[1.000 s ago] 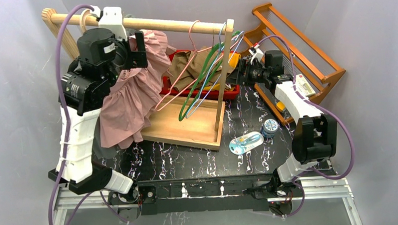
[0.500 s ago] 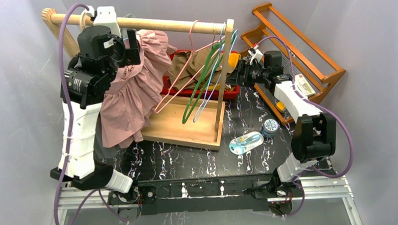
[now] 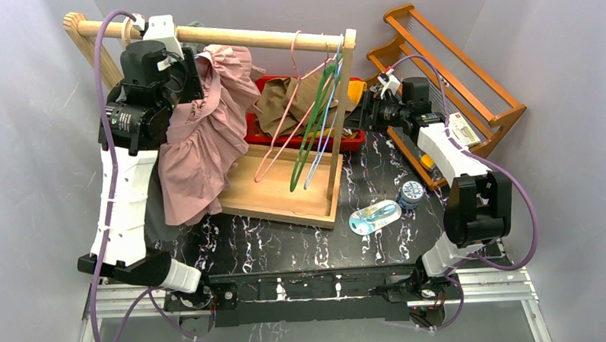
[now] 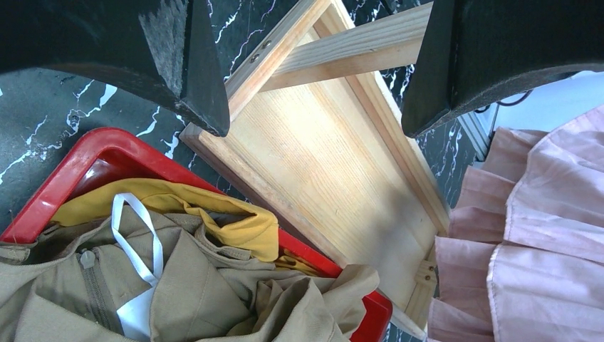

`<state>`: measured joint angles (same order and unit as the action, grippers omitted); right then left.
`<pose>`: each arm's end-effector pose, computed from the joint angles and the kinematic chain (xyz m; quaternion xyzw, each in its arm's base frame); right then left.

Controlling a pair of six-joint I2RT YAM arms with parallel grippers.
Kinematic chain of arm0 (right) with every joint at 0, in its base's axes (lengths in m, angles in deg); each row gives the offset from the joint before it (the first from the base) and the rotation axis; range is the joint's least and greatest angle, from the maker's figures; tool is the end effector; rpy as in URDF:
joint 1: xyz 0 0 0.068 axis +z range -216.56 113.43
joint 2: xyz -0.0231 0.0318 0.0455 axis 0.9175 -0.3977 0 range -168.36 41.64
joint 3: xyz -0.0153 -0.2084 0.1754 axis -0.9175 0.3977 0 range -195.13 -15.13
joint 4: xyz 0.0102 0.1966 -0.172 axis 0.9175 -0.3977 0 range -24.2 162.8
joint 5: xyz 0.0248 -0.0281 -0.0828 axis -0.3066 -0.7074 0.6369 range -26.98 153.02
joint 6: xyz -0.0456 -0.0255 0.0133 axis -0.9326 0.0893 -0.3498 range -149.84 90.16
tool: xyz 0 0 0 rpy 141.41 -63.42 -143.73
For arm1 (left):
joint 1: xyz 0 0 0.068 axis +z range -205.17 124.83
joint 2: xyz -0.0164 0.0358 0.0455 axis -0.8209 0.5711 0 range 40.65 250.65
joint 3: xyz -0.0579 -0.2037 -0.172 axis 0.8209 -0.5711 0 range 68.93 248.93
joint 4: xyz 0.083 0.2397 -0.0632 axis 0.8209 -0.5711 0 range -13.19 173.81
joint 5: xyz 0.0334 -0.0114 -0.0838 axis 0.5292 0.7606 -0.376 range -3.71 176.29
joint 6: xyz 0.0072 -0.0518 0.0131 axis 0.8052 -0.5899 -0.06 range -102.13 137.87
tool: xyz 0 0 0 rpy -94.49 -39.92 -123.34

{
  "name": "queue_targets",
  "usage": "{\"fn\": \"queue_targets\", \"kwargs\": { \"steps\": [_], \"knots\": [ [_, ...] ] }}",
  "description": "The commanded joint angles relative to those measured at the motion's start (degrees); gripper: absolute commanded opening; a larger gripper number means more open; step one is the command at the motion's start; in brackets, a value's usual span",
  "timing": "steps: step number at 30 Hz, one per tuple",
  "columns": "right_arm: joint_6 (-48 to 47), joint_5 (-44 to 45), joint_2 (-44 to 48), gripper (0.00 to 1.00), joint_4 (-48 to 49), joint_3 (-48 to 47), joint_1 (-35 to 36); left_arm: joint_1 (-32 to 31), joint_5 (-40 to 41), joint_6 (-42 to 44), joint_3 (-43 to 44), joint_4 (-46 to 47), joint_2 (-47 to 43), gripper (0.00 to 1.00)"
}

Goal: Remove the skirt from the hanger
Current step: Pick up the hanger from the clothesline.

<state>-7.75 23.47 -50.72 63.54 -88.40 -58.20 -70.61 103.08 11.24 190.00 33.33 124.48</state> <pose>0.3640 0.0763 0.3057 -0.0756 0.8230 0.4070 0.3890 0.2490 -0.0582 0.5473 -0.0309 0.7801 -0.0052 0.6248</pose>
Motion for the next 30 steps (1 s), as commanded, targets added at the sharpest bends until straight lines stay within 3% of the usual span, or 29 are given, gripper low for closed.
{"fn": "queue_targets", "kwargs": {
  "steps": [1,4,9,22,30],
  "knots": [
    [-1.2,-0.5,2.0,0.98,0.8,-1.4,-0.3,0.3,-3.9,0.1,-4.1,7.8,-4.9,0.42],
    [-1.2,-0.3,2.3,0.98,0.6,-1.4,-0.3,0.3,-4.5,-0.3,-7.9,11.5,-7.3,0.34],
    [-1.2,-0.6,2.3,0.98,0.6,-1.6,-0.3,0.3,-5.5,-0.6,-11.4,16.3,-9.4,0.3],
    [-1.1,-0.8,2.2,0.98,0.3,-1.9,-0.3,0.2,-5.3,-0.3,-11.5,16.7,-9.7,0.01],
    [-1.0,-0.8,2.2,0.98,0.2,-2.2,-0.3,0.3,-10.8,0.5,-10.2,20.2,-12.1,0.0]
  ]
}}
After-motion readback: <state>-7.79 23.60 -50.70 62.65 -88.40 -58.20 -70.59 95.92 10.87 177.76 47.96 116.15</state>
